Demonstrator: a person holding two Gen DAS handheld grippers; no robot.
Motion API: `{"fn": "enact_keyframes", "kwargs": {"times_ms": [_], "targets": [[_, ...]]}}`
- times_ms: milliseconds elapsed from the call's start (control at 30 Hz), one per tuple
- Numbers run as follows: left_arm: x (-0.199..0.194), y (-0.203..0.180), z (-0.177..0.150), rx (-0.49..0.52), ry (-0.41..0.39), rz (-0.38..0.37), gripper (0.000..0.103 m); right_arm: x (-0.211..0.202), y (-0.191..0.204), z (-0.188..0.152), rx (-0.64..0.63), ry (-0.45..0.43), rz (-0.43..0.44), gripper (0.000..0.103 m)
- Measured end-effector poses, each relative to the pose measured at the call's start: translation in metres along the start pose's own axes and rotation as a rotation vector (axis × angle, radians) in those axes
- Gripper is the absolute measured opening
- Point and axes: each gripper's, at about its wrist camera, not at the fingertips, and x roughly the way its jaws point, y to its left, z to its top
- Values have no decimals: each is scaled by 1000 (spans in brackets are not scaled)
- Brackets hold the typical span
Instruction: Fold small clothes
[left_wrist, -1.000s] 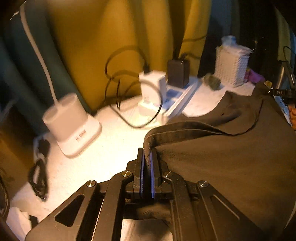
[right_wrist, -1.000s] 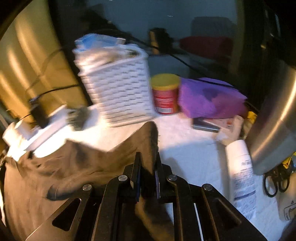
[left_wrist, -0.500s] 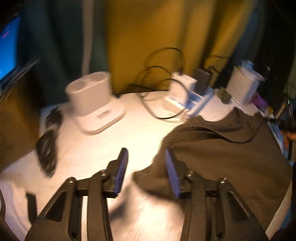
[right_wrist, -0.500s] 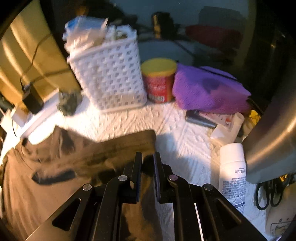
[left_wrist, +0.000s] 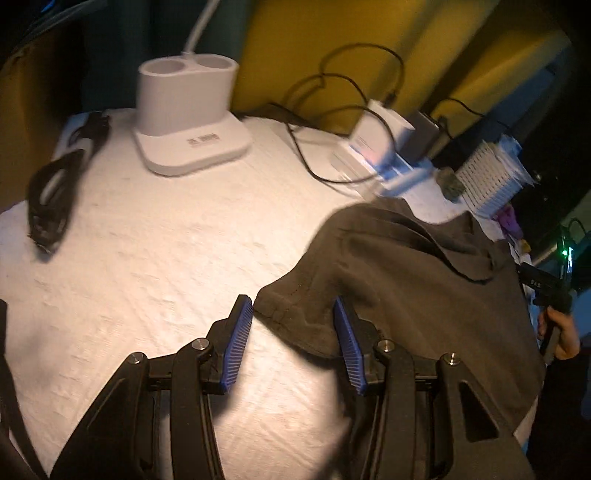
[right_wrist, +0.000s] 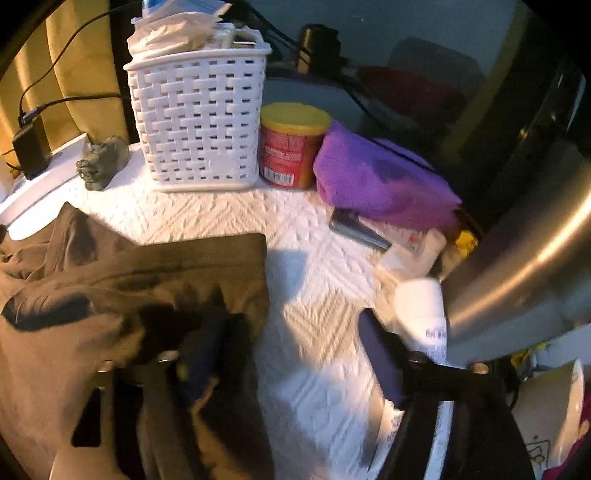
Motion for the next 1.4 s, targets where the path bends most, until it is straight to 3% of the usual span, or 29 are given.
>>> {"fn": "enact_keyframes", "kwargs": {"times_ms": [167, 200, 233, 267, 333, 400, 467, 533, 567, 600, 733, 900, 1000, 1233, 1300, 1367, 1400], "targets": [[5, -3, 3, 3, -12, 7, 43, -2, -16, -7, 48, -16, 143, 75], [5, -2, 4, -1, -14, 1, 39, -3, -19, -5, 66, -33, 185, 75], [6, 0, 5, -7, -21, -11, 21, -3, -21, -3, 73, -43, 208, 75], [6, 2, 5, -24, -22, -28, 13, -4, -22, 0, 69, -54, 228, 75], [9, 12, 6, -93, -30, -80, 8, -2, -18, 7, 38, -67, 251, 75], [10, 15, 5, -110, -51, -65, 6, 7, -14, 14, 16, -58, 261, 75], [8, 12, 4, -90, -78, -30, 5, 16, -9, 15, -2, -35, 283, 51], [2, 9, 6, -69, -109, 14, 5, 18, 6, 22, -44, -53, 243, 40], [-3, 8, 9, -60, -131, 35, 4, 17, 9, 23, -67, -55, 235, 15], [-7, 7, 13, -48, -152, 56, 4, 16, 11, 24, -78, -51, 264, 6], [-19, 2, 34, 30, -225, 148, 4, 6, 15, 34, -89, -109, 207, 6], [-23, 2, 57, 108, -265, 210, 4, -11, -1, 50, -37, -198, 149, 6], [-7, 3, 61, 140, -239, 242, 4, 1, -5, 58, -34, -172, 126, 6], [13, 17, 55, 97, -151, 242, 6, 34, 2, 51, -66, -60, 126, 6], [7, 15, 54, 96, -157, 253, 11, 31, 2, 49, -76, -38, 120, 6], [-5, 12, 51, 99, -184, 258, 31, 29, 3, 49, -80, -18, 116, 7], [-11, 8, 49, 101, -193, 253, 35, 28, 4, 49, -84, -5, 115, 7]]}}
